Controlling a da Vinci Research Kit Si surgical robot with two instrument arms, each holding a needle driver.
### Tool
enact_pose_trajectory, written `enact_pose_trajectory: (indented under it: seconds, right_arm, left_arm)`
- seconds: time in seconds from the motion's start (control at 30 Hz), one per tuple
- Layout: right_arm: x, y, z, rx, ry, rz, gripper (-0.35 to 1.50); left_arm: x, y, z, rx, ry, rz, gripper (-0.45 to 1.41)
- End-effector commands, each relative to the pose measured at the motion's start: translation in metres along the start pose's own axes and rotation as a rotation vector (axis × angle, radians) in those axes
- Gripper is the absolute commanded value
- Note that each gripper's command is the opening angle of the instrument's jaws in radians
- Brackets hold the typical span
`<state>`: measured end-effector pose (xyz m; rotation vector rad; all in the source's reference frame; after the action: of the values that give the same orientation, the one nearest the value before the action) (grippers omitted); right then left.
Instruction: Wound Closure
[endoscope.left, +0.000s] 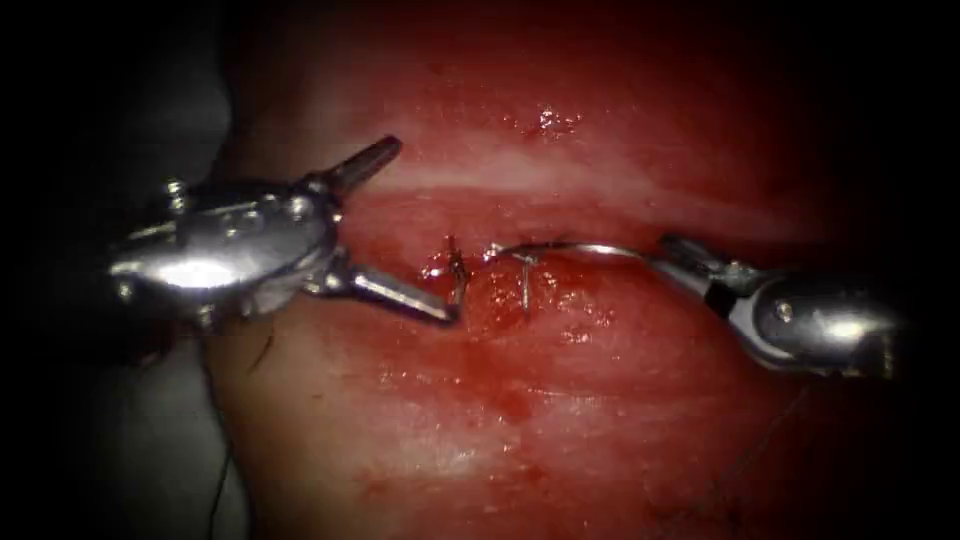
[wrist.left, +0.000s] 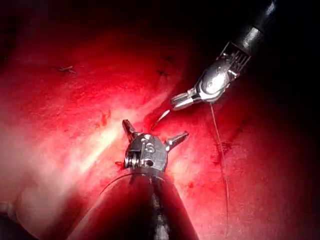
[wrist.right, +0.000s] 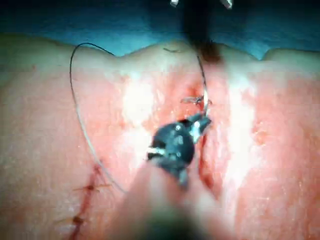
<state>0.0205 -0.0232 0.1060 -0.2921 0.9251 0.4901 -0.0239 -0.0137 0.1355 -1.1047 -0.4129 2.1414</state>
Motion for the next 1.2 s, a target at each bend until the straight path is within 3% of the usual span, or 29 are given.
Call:
enact_pose_trajectory:
  seconds: [0.03,0.13,0.2,0.37,0.73,0.83,0.97,1.2]
  right_arm:
    - [-0.0001,-0.0011,0.0004,0.0,-0.006,-0.024,-0.35]
    - [0.0001,-0.0013,0.0003,-0.023,-0.027,-0.096,-0.35]
    - [0.0007,-0.0013,0.0002,-0.048,-0.056,-0.189,-0.35]
    - [0.0017,-0.0016,-0.0002,-0.09,-0.073,-0.323,-0.35]
    - [0.0045,-0.0038,-0.0004,-0.143,0.001,-0.452,-0.35]
    - [0.0048,-0.0042,-0.0008,-0.16,0.013,-0.479,-0.35]
    - [0.0051,-0.0047,-0.0007,-0.167,0.021,-0.508,-0.35]
    - [0.0056,-0.0053,-0.0006,-0.173,0.021,-0.519,-0.35]
  left_arm:
    - [-0.0005,0.0004,0.0014,0.007,-0.034,0.012,1.23]
    - [0.0001,0.0004,0.0031,0.042,-0.123,0.049,1.23]
    - [0.0008,0.0003,0.0055,0.074,-0.243,0.088,1.2]
    - [0.0002,0.0007,0.0078,0.079,-0.395,0.123,1.18]
    - [-0.0021,-0.0009,0.0113,0.063,-0.574,0.159,1.09]
    - [-0.0043,-0.0006,0.0116,0.012,-0.686,0.18,1.08]
    - [-0.0046,-0.0006,0.0118,-0.044,-0.686,0.16,1.01]
    - [-0.0043,-0.0008,0.012,-0.067,-0.684,0.143,0.93]
